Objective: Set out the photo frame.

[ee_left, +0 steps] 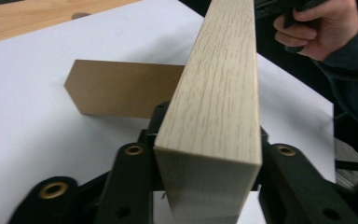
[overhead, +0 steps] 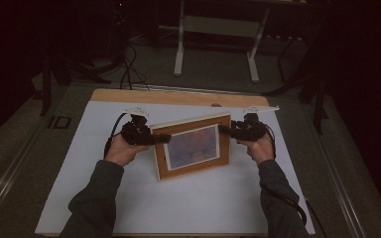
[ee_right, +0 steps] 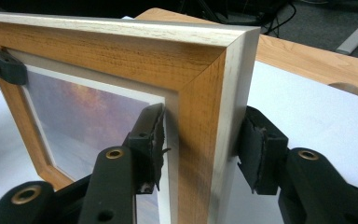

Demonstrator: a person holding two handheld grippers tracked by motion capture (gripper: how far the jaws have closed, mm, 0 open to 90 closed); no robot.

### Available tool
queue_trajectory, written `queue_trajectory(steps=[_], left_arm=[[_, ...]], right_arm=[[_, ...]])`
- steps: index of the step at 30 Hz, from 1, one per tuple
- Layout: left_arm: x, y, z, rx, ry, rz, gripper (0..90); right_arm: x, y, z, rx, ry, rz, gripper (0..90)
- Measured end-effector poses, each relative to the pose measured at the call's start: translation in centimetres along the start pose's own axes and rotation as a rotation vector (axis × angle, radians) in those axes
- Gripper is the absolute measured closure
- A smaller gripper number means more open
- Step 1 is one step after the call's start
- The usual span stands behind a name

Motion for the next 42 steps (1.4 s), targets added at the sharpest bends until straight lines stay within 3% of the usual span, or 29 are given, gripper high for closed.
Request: queue_trajectory(steps=[6, 15, 28, 42], left_arm=[[0.2, -0.2, 1.6, -0.056, -0.058, 0.025, 61.6], [0.0, 0.0, 2.3, -0.074, -0.092, 0.013, 69.1], [0.4, -0.2, 1.9, -0.088, -0.105, 0.023, 68.9], [0.9, -0.4, 1.4, -0.097, -0.082, 0.057, 68.0]], right_arm=[[-0.3, 0.2, 0.6, -0.013, 0.019, 0.004, 61.9], [-0.1, 0.3, 0.7, -0.020, 0.036, 0.005, 62.1], [0.0, 0.5, 1.2, -0.024, 0.070, -0.007, 62.1], [0.3, 0.9, 1.9, -0.030, 0.100, -0.028, 62.1]])
Point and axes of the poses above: each handheld gripper's, and its own axes: z roughly backward along the jaws, y roughly out of its underside, x roughly to its left, the point moved 9 cm from there along -z, roughly forward along the jaws, and after that the axes turned 8 degrees about -x, right-handed, at the moved point
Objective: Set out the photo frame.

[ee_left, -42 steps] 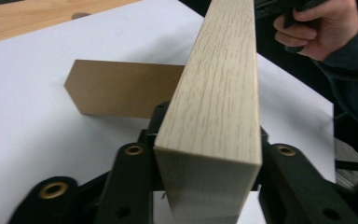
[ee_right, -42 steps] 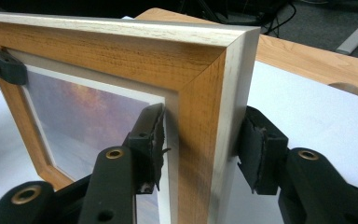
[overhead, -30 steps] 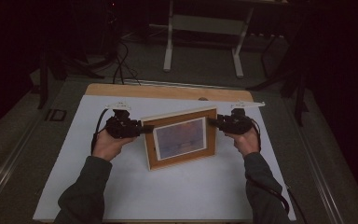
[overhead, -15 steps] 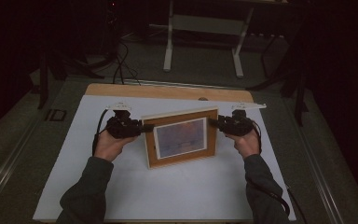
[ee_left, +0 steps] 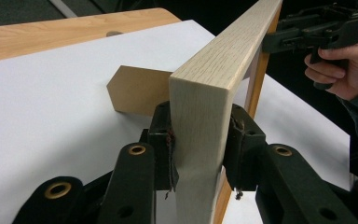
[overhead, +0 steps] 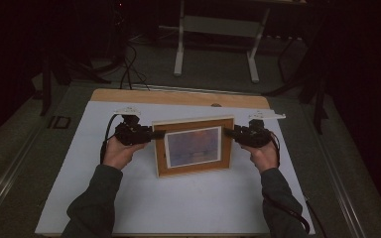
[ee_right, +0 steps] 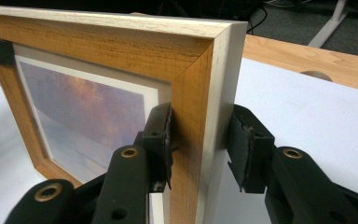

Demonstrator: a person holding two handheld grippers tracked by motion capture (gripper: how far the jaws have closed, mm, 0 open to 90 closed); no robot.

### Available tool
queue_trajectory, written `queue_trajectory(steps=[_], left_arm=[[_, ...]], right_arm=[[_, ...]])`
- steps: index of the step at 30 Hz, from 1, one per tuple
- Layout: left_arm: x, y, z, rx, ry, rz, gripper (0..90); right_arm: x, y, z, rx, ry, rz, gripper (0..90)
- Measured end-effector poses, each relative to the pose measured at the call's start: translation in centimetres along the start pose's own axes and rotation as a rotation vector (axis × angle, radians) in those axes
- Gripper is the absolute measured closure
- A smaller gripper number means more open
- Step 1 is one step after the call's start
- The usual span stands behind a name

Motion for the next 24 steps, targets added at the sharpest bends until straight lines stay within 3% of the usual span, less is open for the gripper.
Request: queue_trajectory(steps=[8, 24], left_arm=[[0.41, -0.20, -0.32, 0.000, 0.014, -0.003, 67.5], [1.06, -0.54, -0.76, 0.001, 0.002, 0.004, 64.6]], right_arm=[[0.14, 0.18, 0.34, 0.005, 0.018, -0.009, 62.2], [0.55, 0.55, 0.86, 0.016, 0.030, -0.020, 62.3]])
Point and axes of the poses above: each handheld gripper's, and its own axes: z roughly backward along the jaws, y roughly out of its underside, x roughly to its left, the point moved 9 cm from there along -z, roughly forward along the jaws, and after that the axes turned 8 degrees about -x, right-handed, at the moved point
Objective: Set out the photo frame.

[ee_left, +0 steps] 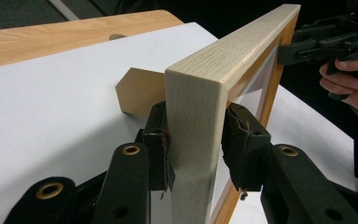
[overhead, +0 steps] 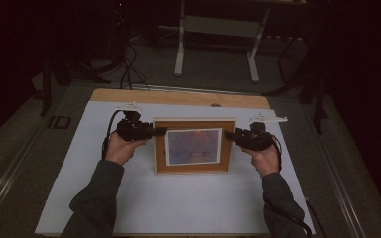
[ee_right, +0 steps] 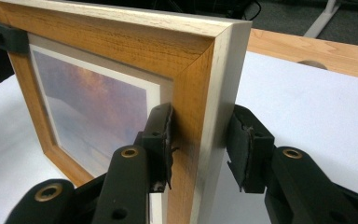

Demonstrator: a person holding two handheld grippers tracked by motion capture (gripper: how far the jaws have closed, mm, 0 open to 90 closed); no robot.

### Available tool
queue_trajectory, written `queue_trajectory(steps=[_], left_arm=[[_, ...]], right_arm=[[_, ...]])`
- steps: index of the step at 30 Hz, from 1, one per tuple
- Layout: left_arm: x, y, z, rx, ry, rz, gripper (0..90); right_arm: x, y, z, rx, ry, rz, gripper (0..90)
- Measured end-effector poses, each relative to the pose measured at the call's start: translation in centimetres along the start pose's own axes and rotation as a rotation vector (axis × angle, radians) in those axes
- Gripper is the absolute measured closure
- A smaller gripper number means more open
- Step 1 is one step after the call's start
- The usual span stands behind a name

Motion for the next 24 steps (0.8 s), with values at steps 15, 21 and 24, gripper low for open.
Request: queue_trajectory(steps=[15, 21, 24], left_arm=[[0.47, -0.10, 0.01, -0.005, 0.000, 0.022, 62.7], [0.55, -0.09, 0.05, -0.005, 0.000, 0.031, 62.1], [0.64, -0.12, 0.04, -0.010, -0.006, 0.035, 61.6]], right_arm=[[0.49, 0.31, 0.25, 0.005, -0.009, 0.006, 62.7], [0.59, 0.37, 0.29, 0.004, -0.013, 0.007, 62.9], [0.63, 0.38, 0.31, 0.004, -0.015, 0.008, 63.0]])
Point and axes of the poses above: each handheld gripper's, and its own axes: z roughly backward along the jaws, y roughly out of its underside, x roughly to its left, the point moved 9 cm from there along -z, roughly forward along the jaws, and after that the axes turned 8 degrees about -x, right-handed, at the moved point
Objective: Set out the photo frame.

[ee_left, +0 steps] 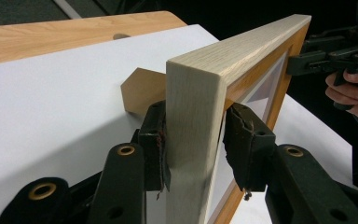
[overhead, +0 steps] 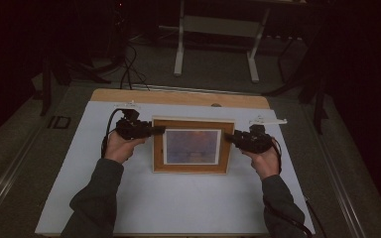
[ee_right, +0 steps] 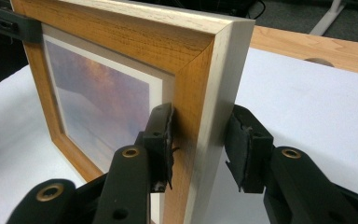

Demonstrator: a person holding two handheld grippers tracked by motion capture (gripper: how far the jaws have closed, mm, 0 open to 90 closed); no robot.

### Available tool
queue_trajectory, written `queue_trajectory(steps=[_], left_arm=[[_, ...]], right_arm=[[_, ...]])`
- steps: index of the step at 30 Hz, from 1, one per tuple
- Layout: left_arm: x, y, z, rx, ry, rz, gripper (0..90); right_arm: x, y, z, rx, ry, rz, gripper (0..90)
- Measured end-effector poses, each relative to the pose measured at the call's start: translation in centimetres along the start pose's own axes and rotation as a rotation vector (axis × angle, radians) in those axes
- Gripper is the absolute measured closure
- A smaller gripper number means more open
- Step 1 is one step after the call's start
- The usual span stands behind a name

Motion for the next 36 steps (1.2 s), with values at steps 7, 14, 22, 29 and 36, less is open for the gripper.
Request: queue_trajectory(steps=[7, 14, 22, 29, 36], left_arm=[[0.0, 0.0, 0.1, 0.003, -0.004, 0.011, 60.3], [-0.1, 0.1, 0.1, 0.015, -0.008, 0.010, 56.4], [-0.4, 0.1, 0.1, 0.011, 0.001, 0.011, 54.9], [-0.5, 0.1, 0.4, 0.012, 0.000, 0.009, 52.8], [-0.7, 0.0, 1.0, 0.013, -0.004, -0.003, 51.1]], right_arm=[[0.1, 0.0, 0.0, 0.001, -0.004, 0.010, 63.2], [0.0, -0.1, 0.1, -0.005, 0.006, 0.024, 61.5], [-0.7, 0.2, 0.7, -0.007, 0.015, 0.007, 57.9], [-0.5, 0.0, 1.1, -0.021, 0.000, 0.010, 55.8], [-0.5, 0.1, 1.4, -0.013, -0.004, 0.009, 54.6]])
Point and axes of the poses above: each handheld gripper's, and its own axes: z roughly backward along the jaws, y roughly out of its underside, x roughly to its left, the point moved 9 cm from there along -z, roughly forward along the jaws, and after that the axes turned 8 degrees about -x, right-handed, at the moved point
